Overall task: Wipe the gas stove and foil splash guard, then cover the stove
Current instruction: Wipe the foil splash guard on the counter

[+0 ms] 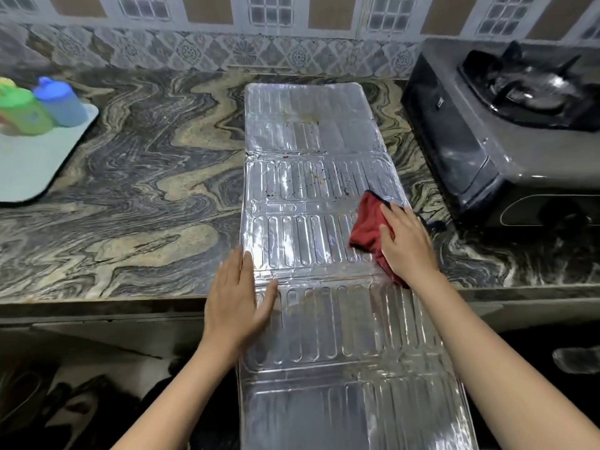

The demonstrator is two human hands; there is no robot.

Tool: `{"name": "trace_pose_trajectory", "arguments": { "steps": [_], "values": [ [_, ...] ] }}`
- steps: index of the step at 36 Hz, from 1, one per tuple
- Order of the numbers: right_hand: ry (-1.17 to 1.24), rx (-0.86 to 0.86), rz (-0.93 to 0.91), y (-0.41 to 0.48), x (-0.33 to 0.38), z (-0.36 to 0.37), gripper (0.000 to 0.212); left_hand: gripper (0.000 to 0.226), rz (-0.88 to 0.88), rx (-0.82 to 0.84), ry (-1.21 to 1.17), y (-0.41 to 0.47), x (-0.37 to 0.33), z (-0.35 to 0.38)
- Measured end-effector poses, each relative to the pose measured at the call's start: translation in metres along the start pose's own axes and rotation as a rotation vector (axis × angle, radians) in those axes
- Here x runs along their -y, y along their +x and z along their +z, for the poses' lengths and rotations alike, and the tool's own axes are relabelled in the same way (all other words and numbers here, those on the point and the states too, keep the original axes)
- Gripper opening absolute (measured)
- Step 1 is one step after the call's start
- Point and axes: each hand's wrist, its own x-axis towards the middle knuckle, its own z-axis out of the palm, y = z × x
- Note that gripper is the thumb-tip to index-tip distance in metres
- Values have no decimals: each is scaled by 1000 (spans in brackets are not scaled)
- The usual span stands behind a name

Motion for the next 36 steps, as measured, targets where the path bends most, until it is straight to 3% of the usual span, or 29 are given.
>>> {"name": "trace_pose_trajectory", "arguments": {
  "steps": [6, 18, 36],
  "values": [
    [-5, 83, -102, 4, 3, 0, 46, 87, -34, 72, 68, 45, -3, -3],
    [-76, 17, 105, 31, 16, 16, 49, 101, 19, 75, 87, 47, 7, 4],
    [9, 154, -199, 23, 121, 56, 48, 102, 77, 37, 48, 38, 8, 4]
  ]
}}
